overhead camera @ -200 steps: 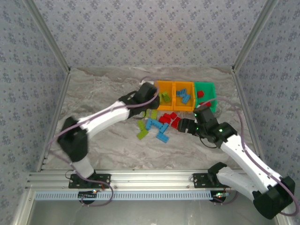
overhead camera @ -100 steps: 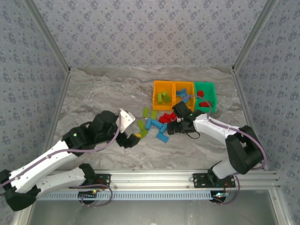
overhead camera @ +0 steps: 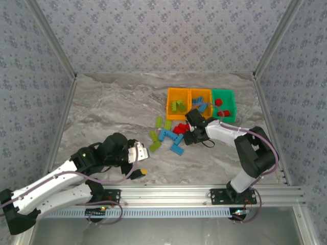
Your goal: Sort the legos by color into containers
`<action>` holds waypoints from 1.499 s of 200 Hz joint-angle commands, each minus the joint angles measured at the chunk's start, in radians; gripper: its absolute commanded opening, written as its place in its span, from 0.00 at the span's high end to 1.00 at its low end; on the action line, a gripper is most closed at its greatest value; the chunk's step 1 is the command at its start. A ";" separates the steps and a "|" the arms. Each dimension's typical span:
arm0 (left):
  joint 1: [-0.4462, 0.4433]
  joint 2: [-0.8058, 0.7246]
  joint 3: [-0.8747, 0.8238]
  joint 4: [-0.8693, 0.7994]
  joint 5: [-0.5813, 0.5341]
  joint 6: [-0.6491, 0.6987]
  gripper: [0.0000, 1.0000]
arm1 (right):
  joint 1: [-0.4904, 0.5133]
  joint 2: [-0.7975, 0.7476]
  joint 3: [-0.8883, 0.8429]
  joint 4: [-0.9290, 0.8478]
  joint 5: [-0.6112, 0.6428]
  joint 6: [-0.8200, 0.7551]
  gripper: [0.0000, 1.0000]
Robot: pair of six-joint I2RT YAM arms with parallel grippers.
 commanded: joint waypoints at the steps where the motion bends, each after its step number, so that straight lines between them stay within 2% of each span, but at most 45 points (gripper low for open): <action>1: -0.006 -0.024 -0.013 0.039 0.038 0.020 0.01 | 0.001 0.021 0.012 0.014 -0.035 -0.015 0.48; 47: -0.006 -0.052 -0.017 0.048 -0.007 0.011 0.01 | 0.076 -0.065 -0.046 0.005 0.022 0.004 0.62; 103: -0.003 -0.112 -0.025 0.105 -0.078 -0.018 0.01 | 0.105 -0.341 -0.078 -0.038 0.056 0.148 0.74; 121: 0.000 -0.136 -0.027 0.139 -0.111 -0.039 0.01 | 0.078 -0.444 -0.058 -0.042 0.108 0.193 0.73; 135: 0.002 -0.153 -0.030 0.154 -0.133 -0.050 0.01 | 0.004 -0.491 -0.037 -0.036 0.115 0.224 0.71; 145: 0.003 -0.167 -0.027 0.158 -0.157 -0.055 0.01 | -0.085 -0.501 -0.024 -0.018 0.090 0.235 0.71; 176: 0.005 -0.209 -0.015 0.138 -0.243 -0.063 0.01 | -0.363 -0.399 0.026 0.067 -0.022 0.228 0.71; 199: 0.006 -0.249 -0.021 0.141 -0.266 -0.077 0.01 | -0.475 -0.201 0.157 0.062 -0.057 0.179 0.71; 233: 0.008 -0.272 -0.021 0.122 -0.316 -0.091 0.01 | -0.538 0.085 0.371 -0.002 -0.100 0.165 0.69; 245: 0.009 -0.272 -0.023 0.115 -0.350 -0.105 0.01 | -0.543 0.133 0.406 -0.021 -0.082 0.177 0.64; 259: 0.011 -0.269 -0.019 0.112 -0.381 -0.137 0.01 | -0.543 0.142 0.417 -0.028 -0.076 0.195 0.53; 273: 0.014 -0.260 -0.009 0.113 -0.398 -0.167 0.01 | -0.540 0.121 0.412 -0.033 -0.079 0.207 0.47; 300: 0.053 -0.245 0.023 0.128 -0.411 -0.256 0.01 | -0.518 0.001 0.380 -0.063 -0.080 0.213 0.45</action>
